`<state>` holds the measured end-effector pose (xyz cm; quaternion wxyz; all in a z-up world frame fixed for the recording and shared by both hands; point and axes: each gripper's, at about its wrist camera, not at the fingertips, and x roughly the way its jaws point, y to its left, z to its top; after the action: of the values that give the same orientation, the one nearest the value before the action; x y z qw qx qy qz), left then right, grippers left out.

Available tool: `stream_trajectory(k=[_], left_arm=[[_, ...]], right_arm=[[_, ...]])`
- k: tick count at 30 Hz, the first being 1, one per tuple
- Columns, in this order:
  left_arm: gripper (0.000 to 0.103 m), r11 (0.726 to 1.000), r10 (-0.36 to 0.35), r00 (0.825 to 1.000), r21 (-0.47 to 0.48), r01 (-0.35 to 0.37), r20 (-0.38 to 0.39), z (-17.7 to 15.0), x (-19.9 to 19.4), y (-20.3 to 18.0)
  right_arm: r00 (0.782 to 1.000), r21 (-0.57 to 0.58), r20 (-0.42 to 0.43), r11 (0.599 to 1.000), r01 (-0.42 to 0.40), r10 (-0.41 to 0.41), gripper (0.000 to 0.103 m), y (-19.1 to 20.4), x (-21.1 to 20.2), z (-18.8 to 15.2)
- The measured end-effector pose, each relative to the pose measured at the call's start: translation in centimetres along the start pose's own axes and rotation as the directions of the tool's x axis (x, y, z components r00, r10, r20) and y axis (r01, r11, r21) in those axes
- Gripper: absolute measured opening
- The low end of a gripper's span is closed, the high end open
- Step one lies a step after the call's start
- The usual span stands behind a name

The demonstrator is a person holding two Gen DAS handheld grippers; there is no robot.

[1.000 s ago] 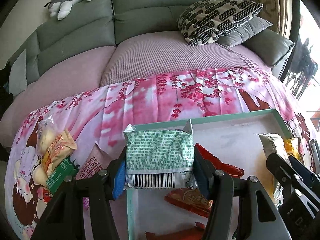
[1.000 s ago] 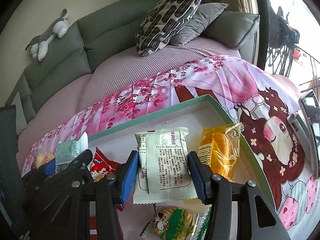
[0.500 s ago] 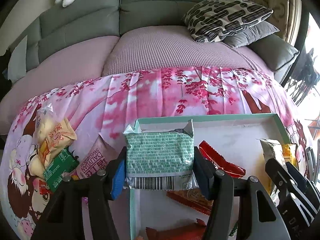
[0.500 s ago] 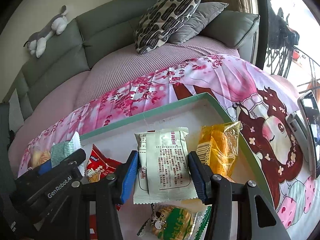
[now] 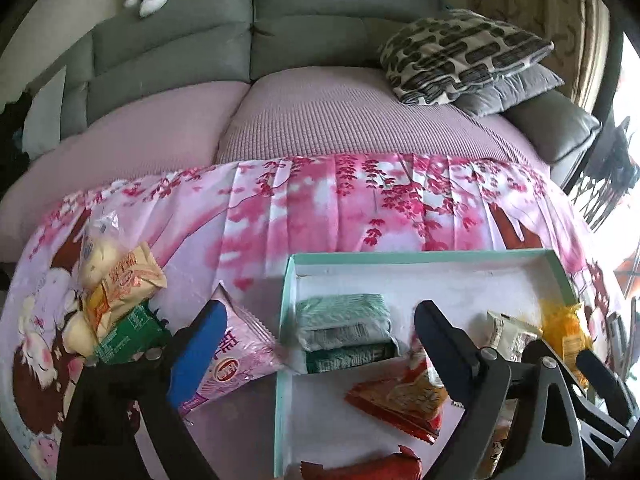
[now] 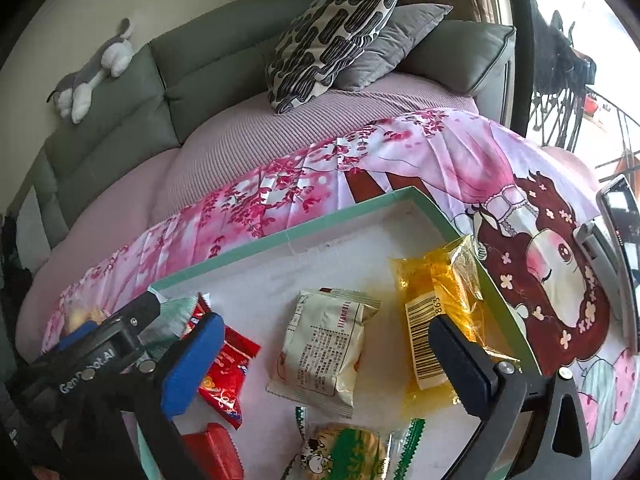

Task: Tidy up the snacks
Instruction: 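Withdraw both grippers from the tray back toward the snack pile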

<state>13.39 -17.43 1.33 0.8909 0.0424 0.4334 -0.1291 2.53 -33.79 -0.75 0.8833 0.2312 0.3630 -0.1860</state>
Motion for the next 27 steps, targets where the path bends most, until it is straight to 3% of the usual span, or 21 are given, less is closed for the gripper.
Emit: stream_trajectory(k=[2, 10, 17, 27], left_arm=[[0.101, 0.999, -0.03, 1.0, -0.029, 0.03, -0.005, 0.1, 0.1, 0.5], [0.101, 0.998, -0.049, 0.999, -0.048, 0.05, 0.02, 0.2, -0.6, 0.7], [0.101, 0.997, -0.041, 0.996, -0.055, 0.046, 0.076, 0.7, -2.5, 1.2], [0.102, 0.997, -0.022, 0.996, -0.066, 0.028, 0.089, 1.0, -4.1, 2.2]], right_arm=[[1.0, -0.006, -0.001, 1.0, 0.0, 0.0, 0.103, 0.2, 0.0, 0.0], [1.0, -0.014, 0.006, 1.0, 0.013, -0.013, 0.103, 0.2, -0.5, 0.2], [0.998, -0.008, 0.068, 1.0, 0.01, -0.01, 0.103, 0.0, -2.8, 0.9], [0.998, -0.012, 0.055, 0.999, 0.035, -0.034, 0.103, 0.1, -2.8, 1.0]])
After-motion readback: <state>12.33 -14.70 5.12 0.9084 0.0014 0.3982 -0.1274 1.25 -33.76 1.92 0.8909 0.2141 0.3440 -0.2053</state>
